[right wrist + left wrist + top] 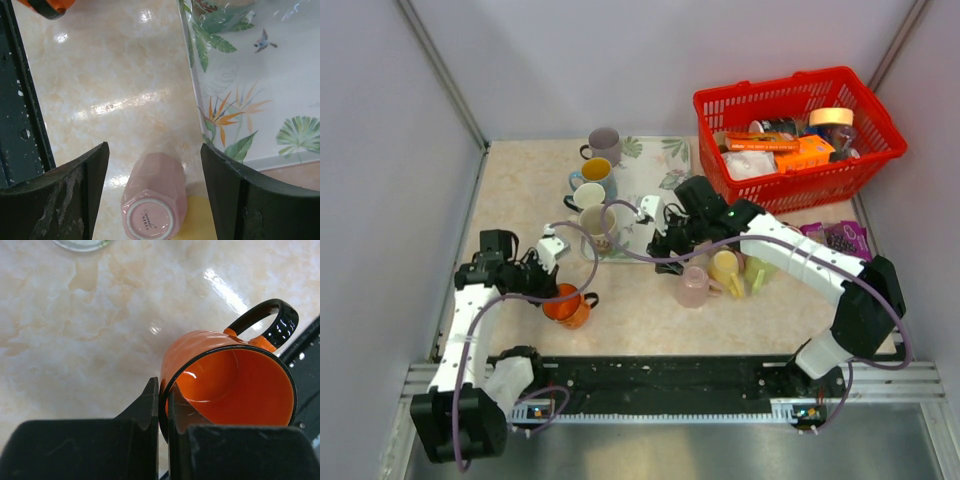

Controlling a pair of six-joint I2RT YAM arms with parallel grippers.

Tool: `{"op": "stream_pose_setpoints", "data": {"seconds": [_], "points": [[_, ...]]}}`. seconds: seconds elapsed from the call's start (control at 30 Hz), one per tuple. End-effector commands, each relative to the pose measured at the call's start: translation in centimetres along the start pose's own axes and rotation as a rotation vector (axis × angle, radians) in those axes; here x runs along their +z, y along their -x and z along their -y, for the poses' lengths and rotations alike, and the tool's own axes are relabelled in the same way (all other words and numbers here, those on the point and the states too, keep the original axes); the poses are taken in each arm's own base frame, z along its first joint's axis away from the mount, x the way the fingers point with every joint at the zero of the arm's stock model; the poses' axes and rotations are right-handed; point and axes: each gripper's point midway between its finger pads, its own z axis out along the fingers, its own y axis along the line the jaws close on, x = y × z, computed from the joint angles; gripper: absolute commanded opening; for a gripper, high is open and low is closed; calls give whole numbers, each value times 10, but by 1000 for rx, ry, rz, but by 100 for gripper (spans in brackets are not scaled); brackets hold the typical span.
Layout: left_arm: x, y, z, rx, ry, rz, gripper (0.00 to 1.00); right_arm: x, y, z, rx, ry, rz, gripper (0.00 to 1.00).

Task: Turn the mug right side up
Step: Place the cup at the corner of the board.

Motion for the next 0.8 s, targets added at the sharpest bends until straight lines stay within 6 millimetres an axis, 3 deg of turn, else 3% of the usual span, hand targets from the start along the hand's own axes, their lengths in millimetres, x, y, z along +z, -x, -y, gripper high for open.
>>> {"op": "stream_pose_setpoints", "data": {"seconds": [0.0, 0.17, 0.47, 0.77], "points": [[14, 28, -24, -6, 88, 82, 0, -12, 21, -2, -134, -10, 49, 73], [27, 28, -23, 3, 60, 57, 0, -2, 21, -15, -289, 15, 29, 72], [36, 17, -22, -13, 26, 3, 2, 20, 23, -37, -328, 90, 22, 72], [25, 27, -19, -6, 55, 45, 21, 41, 29, -59, -362, 157, 26, 71]]}}
